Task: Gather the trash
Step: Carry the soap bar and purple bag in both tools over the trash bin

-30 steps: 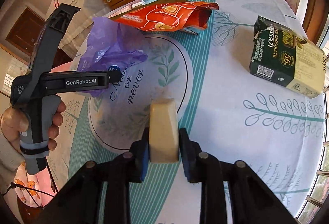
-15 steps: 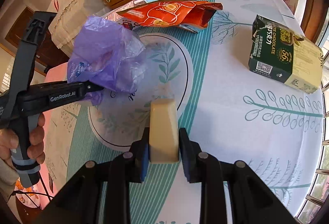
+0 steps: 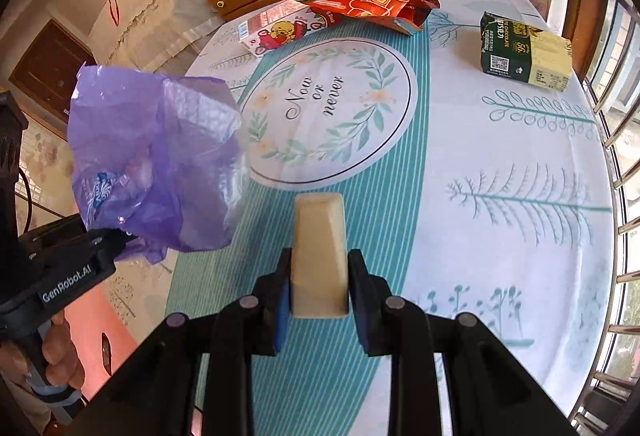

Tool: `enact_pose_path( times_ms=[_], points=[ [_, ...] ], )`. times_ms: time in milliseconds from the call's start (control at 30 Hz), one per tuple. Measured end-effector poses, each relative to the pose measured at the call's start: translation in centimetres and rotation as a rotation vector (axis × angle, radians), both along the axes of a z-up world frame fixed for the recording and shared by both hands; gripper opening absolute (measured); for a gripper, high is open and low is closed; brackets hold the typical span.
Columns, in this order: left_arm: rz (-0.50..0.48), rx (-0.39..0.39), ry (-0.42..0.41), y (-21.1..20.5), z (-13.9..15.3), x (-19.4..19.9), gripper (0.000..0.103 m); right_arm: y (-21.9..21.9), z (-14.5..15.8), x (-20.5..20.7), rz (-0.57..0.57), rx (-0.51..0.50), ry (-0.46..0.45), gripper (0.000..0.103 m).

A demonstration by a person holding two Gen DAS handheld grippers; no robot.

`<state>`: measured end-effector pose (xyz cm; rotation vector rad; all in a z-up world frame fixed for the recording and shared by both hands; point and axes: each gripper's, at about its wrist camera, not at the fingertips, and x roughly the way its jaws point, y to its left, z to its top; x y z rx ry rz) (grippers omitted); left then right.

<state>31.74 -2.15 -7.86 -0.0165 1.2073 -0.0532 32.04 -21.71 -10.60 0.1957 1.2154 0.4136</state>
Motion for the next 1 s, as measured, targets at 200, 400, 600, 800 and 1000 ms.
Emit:
enact_pose_path(
  times_ms=[200,400,600,800,1000],
  points=[
    [-0.015,-0.048,-0.046,2.9,2.9,-8.4,0.015,2.2,3.0,-7.4,-0.062,0.004,-0.042,0.026],
    [-0.043,-0.073,-0.072,5.5,4.2,-16.1,0.015,4.7,4.8,-15.3,-0.1,-0.009,-0.05,0.026],
    [-0.104,-0.066,-0.072,7.1,3.8,-22.5,0.015,6.3,5.4,-22.4,-0.136,-0.037,-0.062,0.026],
    [-0.149,-0.079,-0.044,7.5,2.4,-26.8,0.015,6.3,4.4,-27.0,-0.167,-0.07,-0.004,0.026],
    [-0.164,-0.078,0.03,6.6,-0.5,-29.6,0.015,5.8,1.9,-29.6,-0.172,-0.098,0.079,0.026]
  ],
)
